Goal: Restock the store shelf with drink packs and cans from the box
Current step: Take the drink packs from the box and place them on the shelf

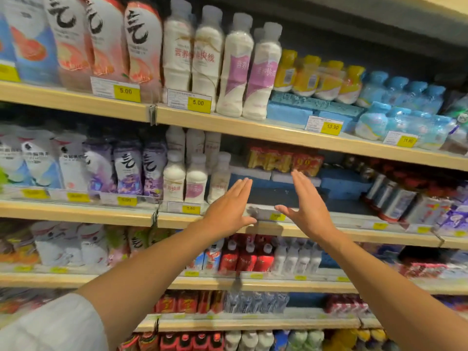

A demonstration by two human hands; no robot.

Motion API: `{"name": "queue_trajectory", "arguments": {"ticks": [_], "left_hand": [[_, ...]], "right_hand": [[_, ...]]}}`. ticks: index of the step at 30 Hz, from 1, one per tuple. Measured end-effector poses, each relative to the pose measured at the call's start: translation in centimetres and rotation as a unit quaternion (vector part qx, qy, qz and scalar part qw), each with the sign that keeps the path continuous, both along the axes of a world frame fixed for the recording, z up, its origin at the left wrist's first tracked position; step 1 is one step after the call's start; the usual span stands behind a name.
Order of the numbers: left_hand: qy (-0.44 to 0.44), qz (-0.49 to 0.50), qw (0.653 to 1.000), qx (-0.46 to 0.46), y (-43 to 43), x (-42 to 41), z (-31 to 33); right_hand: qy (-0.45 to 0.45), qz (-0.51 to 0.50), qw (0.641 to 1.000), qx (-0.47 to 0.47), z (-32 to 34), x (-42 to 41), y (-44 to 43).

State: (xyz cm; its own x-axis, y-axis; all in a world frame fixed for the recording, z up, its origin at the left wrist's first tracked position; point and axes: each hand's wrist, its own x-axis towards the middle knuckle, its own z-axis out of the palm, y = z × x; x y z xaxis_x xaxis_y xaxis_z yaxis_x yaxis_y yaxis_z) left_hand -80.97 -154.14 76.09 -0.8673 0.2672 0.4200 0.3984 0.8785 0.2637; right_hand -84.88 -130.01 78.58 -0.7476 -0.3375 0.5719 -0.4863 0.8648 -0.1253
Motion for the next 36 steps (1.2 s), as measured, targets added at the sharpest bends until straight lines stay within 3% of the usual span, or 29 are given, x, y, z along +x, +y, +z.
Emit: {"name": "queue_trajectory", "arguments": {"ticks": [3,8,13,19,25,31,36], "left_hand": [[0.014,-0.024,1.0,-0.014,-1.9,2.6,-2.3],[0.005,-0.044,0.998,-0.053,-4.9,6.0,-6.1],[-0.058,-0.012,0.995,-0.077,-7.6,8.3,-9.9],[-0.181,0.03,0.98,-0.077,-9.8,10.1,-15.9],[-0.307,0.038,0.947,-0.089,-11.4,13.0,-25.0],[-0.42,0.057,0.899,-0.106,-13.7,16.3,-36.4],[-0.468,0.067,0.876,-0.091,-13.9,18.8,-45.7]], "right_hand": [[0.019,0.036,0.998,0.044,-1.8,3.0,-2.0],[-0.044,0.081,0.993,0.068,-5.5,6.9,-4.8],[-0.075,0.176,0.976,0.108,-9.8,8.4,-7.0],[-0.189,0.218,0.949,0.13,-16.6,8.7,-8.8],[-0.372,0.226,0.892,0.123,-26.7,8.8,-9.2],[-0.471,0.234,0.831,0.185,-37.7,10.6,-9.4],[-0.553,0.177,0.794,0.181,-47.4,13.3,-9.7]]}}
